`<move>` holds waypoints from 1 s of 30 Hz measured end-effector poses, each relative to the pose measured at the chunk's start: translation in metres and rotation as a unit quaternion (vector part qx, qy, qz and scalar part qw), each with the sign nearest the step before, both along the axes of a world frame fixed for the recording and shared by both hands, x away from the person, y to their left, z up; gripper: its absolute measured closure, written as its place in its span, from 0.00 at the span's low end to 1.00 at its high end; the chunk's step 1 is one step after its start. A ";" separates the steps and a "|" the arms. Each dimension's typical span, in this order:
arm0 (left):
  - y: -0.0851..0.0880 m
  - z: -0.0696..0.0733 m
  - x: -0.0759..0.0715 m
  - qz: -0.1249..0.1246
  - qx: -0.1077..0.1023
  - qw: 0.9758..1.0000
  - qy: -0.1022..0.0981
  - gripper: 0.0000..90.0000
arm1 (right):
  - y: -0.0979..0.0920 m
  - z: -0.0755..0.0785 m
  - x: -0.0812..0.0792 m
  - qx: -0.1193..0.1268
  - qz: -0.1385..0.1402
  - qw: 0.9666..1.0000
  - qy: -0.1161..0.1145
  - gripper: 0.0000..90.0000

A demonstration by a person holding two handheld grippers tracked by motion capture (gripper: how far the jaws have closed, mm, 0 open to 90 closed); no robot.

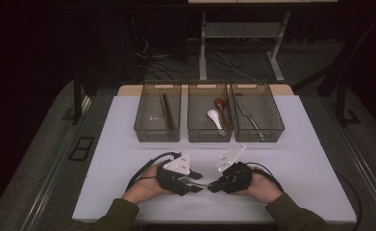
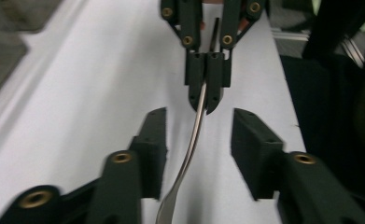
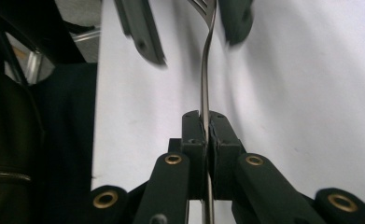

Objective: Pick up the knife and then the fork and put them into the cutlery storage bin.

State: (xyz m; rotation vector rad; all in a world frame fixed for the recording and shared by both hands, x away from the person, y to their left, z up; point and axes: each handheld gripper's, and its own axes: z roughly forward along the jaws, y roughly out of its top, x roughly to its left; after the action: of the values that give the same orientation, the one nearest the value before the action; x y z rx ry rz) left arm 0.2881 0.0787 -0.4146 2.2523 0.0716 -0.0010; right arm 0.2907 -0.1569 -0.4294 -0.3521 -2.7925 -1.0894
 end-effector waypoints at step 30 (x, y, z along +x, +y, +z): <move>0.068 -0.011 -0.013 0.223 -0.052 0.973 0.012 0.15 | -0.065 0.023 0.022 0.017 -0.153 0.987 -0.035 0.96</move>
State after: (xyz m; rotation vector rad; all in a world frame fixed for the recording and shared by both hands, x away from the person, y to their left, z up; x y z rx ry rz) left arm 0.2756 0.1462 -0.4251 2.0862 0.5768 0.2038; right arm 0.3125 -0.2221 -0.4066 -0.7743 -2.8411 -1.2282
